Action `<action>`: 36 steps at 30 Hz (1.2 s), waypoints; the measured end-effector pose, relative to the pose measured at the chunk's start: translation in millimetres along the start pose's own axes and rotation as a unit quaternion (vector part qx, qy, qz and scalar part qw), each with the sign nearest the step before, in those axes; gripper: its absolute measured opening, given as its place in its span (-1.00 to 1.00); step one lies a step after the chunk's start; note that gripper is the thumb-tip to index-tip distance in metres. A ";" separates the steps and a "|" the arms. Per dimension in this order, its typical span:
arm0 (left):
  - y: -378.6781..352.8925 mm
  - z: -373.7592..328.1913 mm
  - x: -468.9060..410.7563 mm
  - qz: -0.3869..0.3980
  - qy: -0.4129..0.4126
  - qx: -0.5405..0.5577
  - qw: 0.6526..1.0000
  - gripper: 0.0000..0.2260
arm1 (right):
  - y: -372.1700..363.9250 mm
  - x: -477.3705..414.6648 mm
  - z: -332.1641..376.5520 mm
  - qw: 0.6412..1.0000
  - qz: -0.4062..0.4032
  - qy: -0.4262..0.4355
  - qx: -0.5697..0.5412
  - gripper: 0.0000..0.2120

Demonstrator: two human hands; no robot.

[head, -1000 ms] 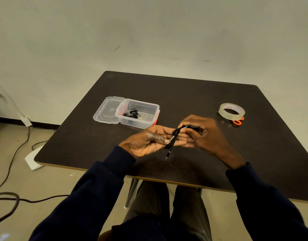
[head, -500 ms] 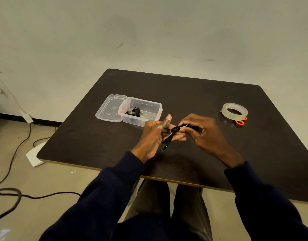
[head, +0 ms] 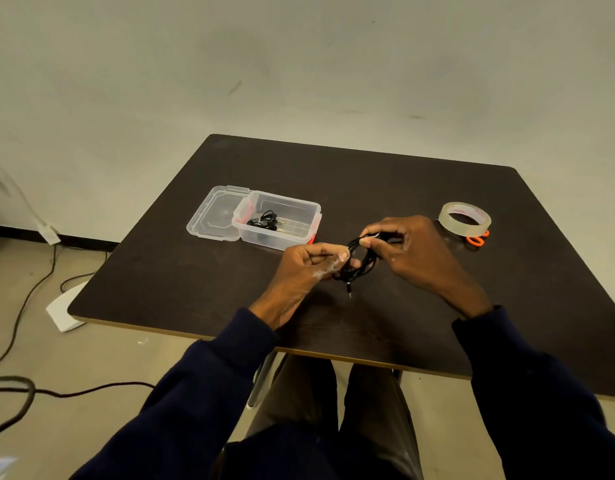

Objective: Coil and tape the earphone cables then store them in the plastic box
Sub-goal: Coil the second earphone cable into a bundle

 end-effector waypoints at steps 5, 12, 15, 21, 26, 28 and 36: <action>-4.1 0.7 -4.8 0.023 0.024 -0.054 0.998 -0.85 | -11.3 -5.7 -13.6 0.997 0.044 -0.034 -0.052 -0.92; -8.1 16.6 3.7 0.050 0.091 0.165 0.981 -0.74 | -28.5 0.1 -30.9 0.946 0.098 -0.047 -0.304 -0.81; -9.0 23.2 4.6 0.050 0.113 0.206 0.971 -0.72 | -38.6 3.2 -40.9 0.930 0.109 -0.068 -0.344 -0.80; -5.3 34.1 2.9 0.021 0.140 0.178 0.974 -0.74 | -61.2 9.8 -60.1 0.899 0.079 -0.107 -0.416 -0.74; -4.2 39.2 1.4 0.024 0.140 0.177 0.974 -0.76 | -71.9 12.6 -67.8 0.878 0.070 -0.114 -0.460 -0.73; -3.1 40.2 -0.4 0.020 0.139 0.166 0.976 -0.75 | -74.1 12.3 -68.6 0.873 0.066 -0.100 -0.473 -0.77; 3.9 43.3 -12.1 -0.014 0.134 0.154 0.979 -0.74 | -86.0 13.5 -76.9 0.832 -0.021 -0.066 -0.550 -0.61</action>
Point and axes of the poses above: each hand's wrist, its own x-axis away from the middle knuckle, its own y-axis out of the back of the hand, z = x × y, the point moved 9 cm from there along -x, towards the middle knuckle, and after that the axes turned 15 degrees about z, right-handed, at the moved point
